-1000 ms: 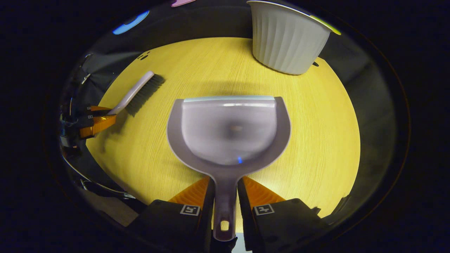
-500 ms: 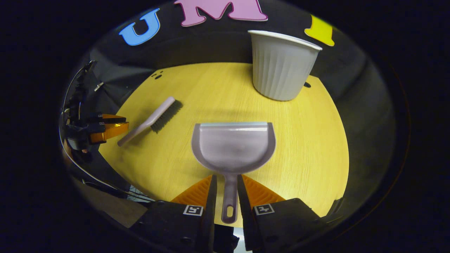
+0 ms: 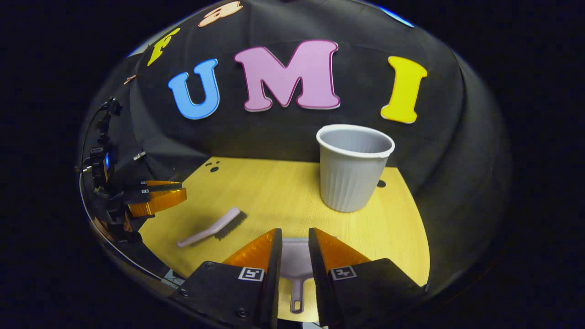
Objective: Pick up the small broom and dustpan from the desktop, sweep the trash into the dustpan with the broom, and then empty the trash into the garbage bin.
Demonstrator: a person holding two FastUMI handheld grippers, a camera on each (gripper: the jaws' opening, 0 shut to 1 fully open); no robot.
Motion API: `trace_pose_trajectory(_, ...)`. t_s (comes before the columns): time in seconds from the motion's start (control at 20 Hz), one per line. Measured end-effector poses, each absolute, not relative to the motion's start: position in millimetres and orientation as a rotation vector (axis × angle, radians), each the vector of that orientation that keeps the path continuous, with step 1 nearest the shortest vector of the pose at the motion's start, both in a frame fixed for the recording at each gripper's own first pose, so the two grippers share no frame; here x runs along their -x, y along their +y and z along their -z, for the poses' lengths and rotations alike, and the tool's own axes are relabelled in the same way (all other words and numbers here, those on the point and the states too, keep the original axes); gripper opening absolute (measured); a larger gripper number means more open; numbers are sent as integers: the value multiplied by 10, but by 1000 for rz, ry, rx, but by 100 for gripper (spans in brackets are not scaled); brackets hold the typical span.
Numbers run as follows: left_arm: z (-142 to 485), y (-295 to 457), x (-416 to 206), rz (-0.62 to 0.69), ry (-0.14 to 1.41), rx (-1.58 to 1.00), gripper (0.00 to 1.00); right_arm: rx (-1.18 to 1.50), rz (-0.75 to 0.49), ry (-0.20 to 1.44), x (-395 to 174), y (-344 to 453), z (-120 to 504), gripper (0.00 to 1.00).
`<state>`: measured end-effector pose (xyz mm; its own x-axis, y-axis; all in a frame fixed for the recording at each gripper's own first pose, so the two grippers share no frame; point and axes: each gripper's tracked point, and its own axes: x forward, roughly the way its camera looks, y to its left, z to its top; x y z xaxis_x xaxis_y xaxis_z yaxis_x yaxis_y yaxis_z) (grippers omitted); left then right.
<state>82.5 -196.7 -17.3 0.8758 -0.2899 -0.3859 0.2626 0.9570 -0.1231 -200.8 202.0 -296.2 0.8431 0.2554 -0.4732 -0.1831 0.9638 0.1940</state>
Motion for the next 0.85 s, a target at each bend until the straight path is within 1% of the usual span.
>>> trace_pose_trajectory(0.15, -89, -2031, -884, 296, 347, 89, 31, -142, -222, 398, 1928, 1992, 2647, 37)
trace_pose_trajectory(0.35, -358, -2121, -901, 316, 258, 81, 31, -136, -188, 345, 1921, 1870, 2505, 37)
trace_pose_trajectory(0.6, -376, -2270, -971, 355, 297, 73, 31, -129, -151, 316, 1945, 1781, 2314, 37)
trace_pose_trajectory(0.85, -333, -2394, -1027, 361, 317, 76, 30, -131, -146, 323, 1884, 1747, 2387, 37)
